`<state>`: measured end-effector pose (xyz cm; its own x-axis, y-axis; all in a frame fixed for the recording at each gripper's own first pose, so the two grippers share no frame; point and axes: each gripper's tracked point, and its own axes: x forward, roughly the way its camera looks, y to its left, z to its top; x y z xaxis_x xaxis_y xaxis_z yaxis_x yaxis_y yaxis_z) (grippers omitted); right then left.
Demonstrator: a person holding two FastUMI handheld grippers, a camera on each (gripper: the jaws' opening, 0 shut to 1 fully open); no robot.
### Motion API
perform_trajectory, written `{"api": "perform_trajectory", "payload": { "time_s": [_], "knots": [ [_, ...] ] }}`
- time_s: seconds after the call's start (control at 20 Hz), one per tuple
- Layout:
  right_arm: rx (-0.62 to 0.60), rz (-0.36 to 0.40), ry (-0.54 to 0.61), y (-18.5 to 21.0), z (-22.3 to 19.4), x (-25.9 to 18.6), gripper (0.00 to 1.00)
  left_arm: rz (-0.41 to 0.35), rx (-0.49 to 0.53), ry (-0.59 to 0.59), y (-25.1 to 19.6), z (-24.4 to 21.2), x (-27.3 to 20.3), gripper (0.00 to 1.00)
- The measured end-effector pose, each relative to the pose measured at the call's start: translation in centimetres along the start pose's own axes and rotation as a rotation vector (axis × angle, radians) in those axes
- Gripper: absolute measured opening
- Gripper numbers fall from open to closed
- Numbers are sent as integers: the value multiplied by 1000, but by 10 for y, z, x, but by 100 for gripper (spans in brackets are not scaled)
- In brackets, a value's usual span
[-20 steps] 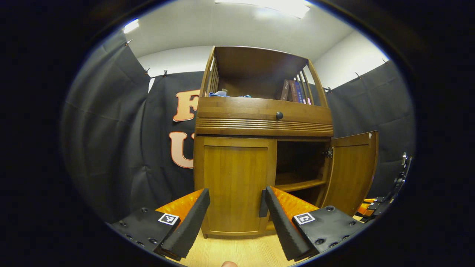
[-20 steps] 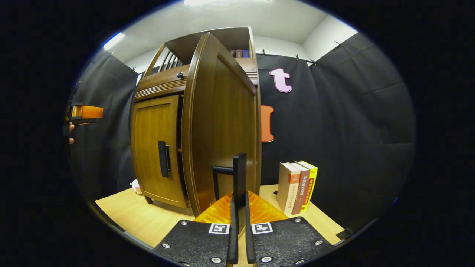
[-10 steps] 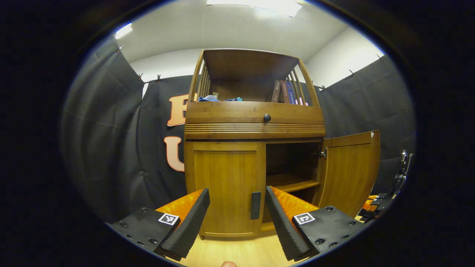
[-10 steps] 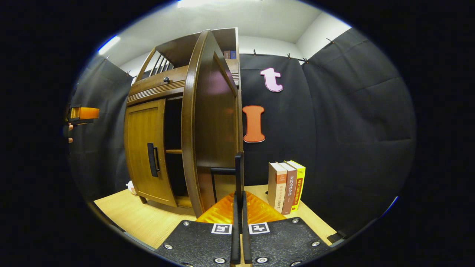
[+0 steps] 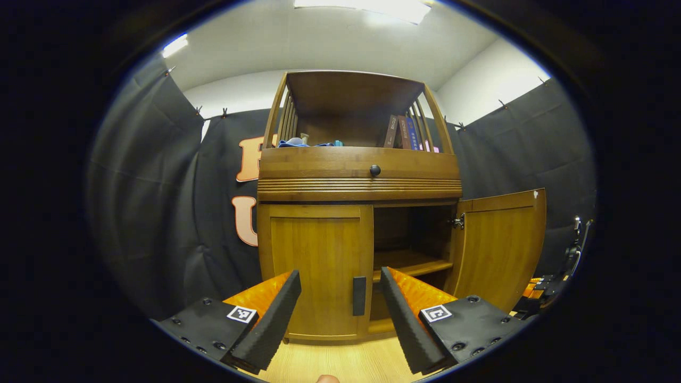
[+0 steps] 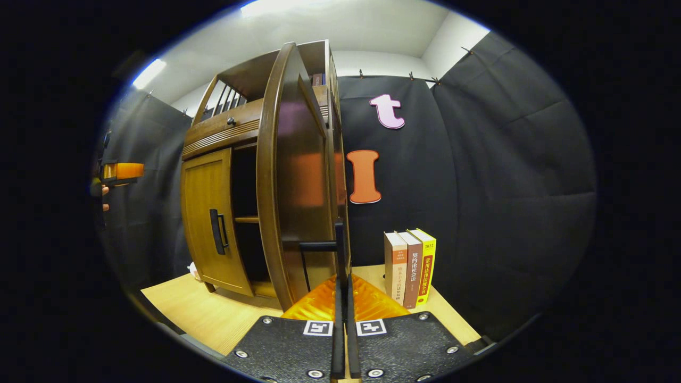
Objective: Open the right door of the double-door shoe cabinet with the right hand, and open the left door with the left hand.
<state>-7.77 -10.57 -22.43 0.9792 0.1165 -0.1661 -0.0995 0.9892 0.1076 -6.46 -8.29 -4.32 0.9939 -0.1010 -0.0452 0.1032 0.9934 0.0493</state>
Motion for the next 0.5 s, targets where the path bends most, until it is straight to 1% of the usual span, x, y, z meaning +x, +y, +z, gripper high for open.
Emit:
{"api": "perform_trajectory", "payload": {
  "time_s": [0.05, 0.1, 0.2, 0.3, 0.35, 0.4, 0.5],
  "knots": [
    [0, 8, 0, -2, 0, 1, 7, 0, 2, -1, -1, 0, 1, 94],
    [-1, 15, 0, -5, 0, 1, 2, 1, 1, -2, -2, 1, 0, 96],
    [1, 25, 5, -9, 0, 1, 2, -2, 0, -5, -3, 2, 1, 99],
    [3, 37, 7, -13, 0, 0, 2, -4, -1, -5, -5, 1, 1, 96],
    [3, 43, 7, -14, 1, 2, 2, -5, -3, -3, -5, 0, 1, 96],
    [6, 50, 6, -15, 0, 1, 2, -6, -5, -2, -6, -1, 2, 99],
    [12, 59, 6, -18, 1, 1, 2, -4, -8, 3, -6, -3, 4, 97]
  ]
}}
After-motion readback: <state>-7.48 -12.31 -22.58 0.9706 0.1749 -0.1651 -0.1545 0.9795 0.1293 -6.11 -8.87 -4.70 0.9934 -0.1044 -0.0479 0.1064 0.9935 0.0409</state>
